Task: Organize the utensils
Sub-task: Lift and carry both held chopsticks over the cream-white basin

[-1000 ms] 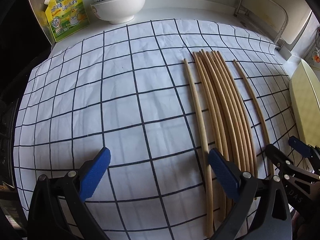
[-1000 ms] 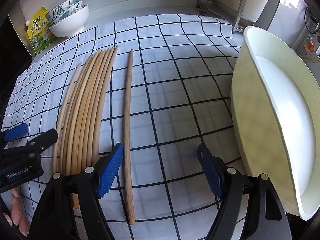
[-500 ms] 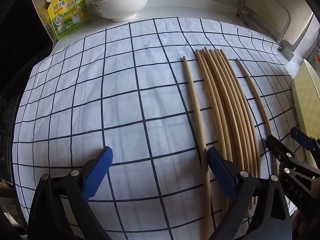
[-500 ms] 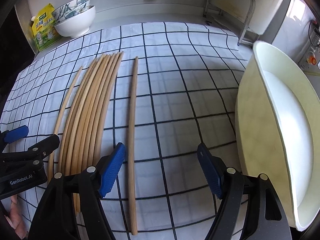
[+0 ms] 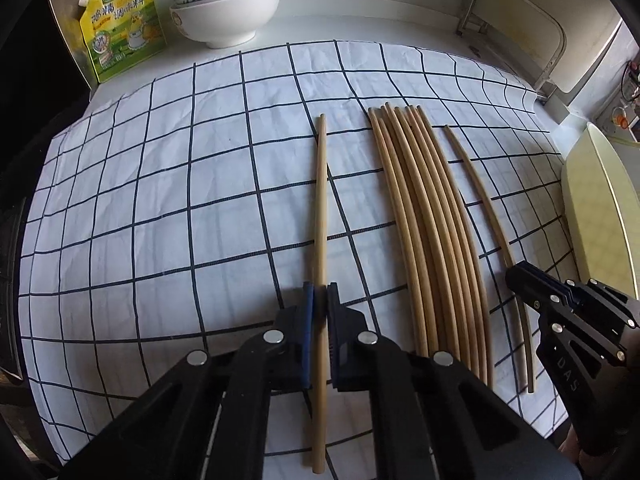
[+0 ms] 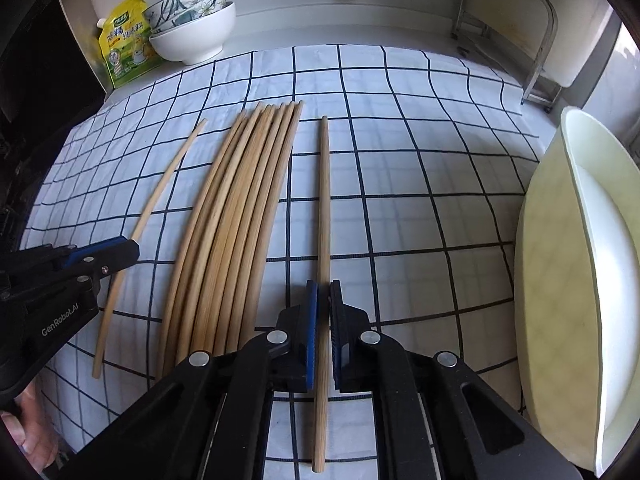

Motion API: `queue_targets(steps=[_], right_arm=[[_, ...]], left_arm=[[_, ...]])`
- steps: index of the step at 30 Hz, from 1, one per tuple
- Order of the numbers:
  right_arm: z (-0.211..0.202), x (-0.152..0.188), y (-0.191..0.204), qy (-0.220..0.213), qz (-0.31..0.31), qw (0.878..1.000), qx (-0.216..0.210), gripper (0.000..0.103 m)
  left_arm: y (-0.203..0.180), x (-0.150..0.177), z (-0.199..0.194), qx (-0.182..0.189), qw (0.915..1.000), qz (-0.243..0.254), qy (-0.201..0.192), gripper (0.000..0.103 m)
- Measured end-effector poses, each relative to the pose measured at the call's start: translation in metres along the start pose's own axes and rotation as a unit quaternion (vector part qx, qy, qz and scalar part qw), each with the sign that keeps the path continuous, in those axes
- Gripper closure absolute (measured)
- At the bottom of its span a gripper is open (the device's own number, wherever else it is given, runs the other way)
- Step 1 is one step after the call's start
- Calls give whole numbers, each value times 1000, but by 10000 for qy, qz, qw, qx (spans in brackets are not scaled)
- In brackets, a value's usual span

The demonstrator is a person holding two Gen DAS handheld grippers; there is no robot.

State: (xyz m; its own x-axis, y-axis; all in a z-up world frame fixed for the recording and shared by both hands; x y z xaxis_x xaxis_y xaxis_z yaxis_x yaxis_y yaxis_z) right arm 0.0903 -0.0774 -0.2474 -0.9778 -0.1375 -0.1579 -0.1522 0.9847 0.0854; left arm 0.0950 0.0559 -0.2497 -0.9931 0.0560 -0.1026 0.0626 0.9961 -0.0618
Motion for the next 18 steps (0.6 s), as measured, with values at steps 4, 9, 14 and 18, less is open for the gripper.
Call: queue_targets(steps=[4,9,14,18], right_arm=[[-16,0,4,-84,83,9996,-268,97],[-45,-1,6,-251,97,9980,-564,97],[-85,-1,-8,-608,168,9958,-665,97],[-117,5,-47,-883,415,9938,-539,97]], left_arm=[[4,3,-12,27,10000,8,25,96],[3,4,-44,24,9999,51,-112,96],[-28,-3,-83,95,9987,295,-414,96],[-74,-15,-103,180,9957,643,-642,96]])
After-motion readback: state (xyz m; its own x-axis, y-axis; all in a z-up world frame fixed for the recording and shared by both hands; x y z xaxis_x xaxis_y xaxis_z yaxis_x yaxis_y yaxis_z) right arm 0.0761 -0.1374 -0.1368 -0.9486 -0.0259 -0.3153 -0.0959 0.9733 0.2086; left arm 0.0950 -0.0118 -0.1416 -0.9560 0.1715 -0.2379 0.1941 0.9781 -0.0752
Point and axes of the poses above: each gripper's, at about its wrist camera, not at the fingertips, and z roughly the way its jaws point, y to its left, x to its underside, the point moved 10 cm from there along z, roughly the way its jaws point, and after that the axes turned 15 degrees about y, right-handed, at the moved point
